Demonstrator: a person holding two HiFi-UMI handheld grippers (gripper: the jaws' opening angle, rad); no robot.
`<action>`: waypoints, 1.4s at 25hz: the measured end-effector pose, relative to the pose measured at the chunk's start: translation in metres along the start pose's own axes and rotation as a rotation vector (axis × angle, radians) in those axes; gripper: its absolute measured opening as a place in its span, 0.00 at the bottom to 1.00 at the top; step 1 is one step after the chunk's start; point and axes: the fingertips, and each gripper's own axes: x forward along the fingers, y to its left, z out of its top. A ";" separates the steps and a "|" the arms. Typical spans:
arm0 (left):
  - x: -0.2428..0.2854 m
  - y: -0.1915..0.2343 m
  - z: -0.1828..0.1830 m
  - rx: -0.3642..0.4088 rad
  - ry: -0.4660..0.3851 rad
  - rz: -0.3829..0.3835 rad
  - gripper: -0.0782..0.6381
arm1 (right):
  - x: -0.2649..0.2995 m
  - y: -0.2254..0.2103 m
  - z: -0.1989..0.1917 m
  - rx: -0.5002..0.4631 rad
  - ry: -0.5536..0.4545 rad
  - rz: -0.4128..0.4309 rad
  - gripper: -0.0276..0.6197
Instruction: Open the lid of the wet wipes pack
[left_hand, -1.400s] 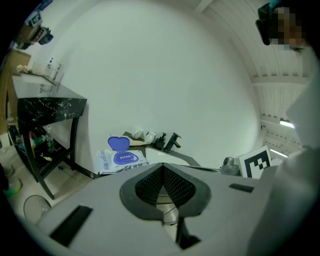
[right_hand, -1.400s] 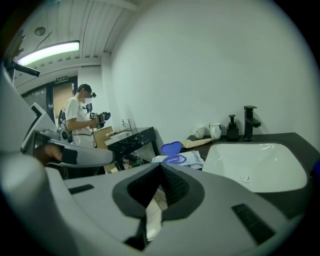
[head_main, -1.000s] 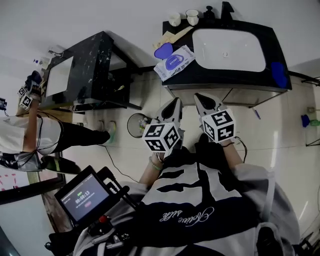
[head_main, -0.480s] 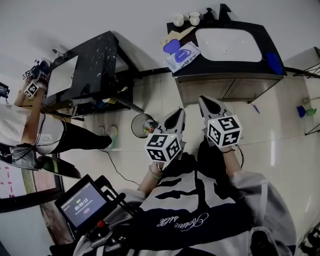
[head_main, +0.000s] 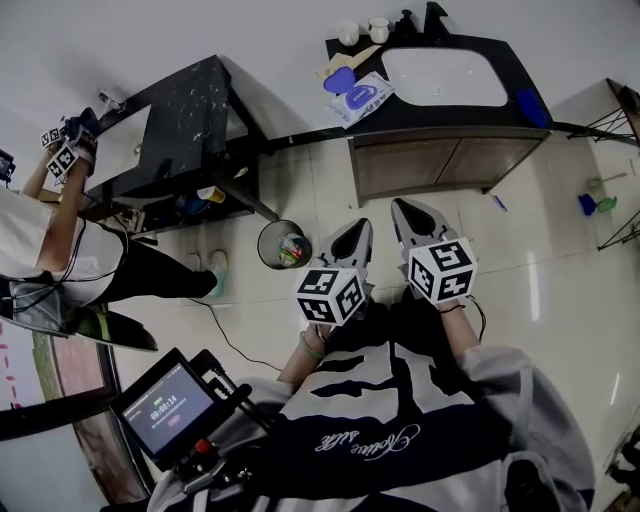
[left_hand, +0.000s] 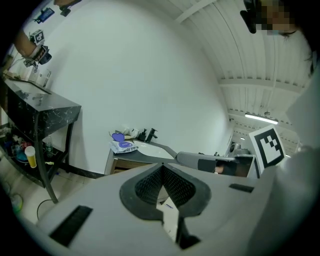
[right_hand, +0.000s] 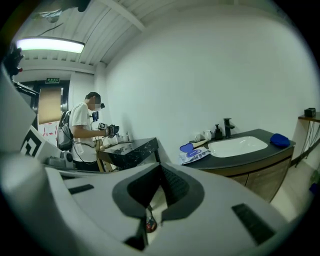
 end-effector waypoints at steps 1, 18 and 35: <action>-0.001 -0.001 0.001 0.003 -0.005 0.000 0.11 | -0.002 0.001 0.002 -0.013 -0.007 -0.007 0.04; -0.009 -0.055 0.007 0.076 -0.046 0.002 0.11 | -0.057 0.002 0.008 0.003 -0.050 0.004 0.04; -0.005 -0.062 0.005 0.025 -0.031 0.039 0.11 | -0.068 -0.002 0.009 -0.014 -0.007 0.034 0.04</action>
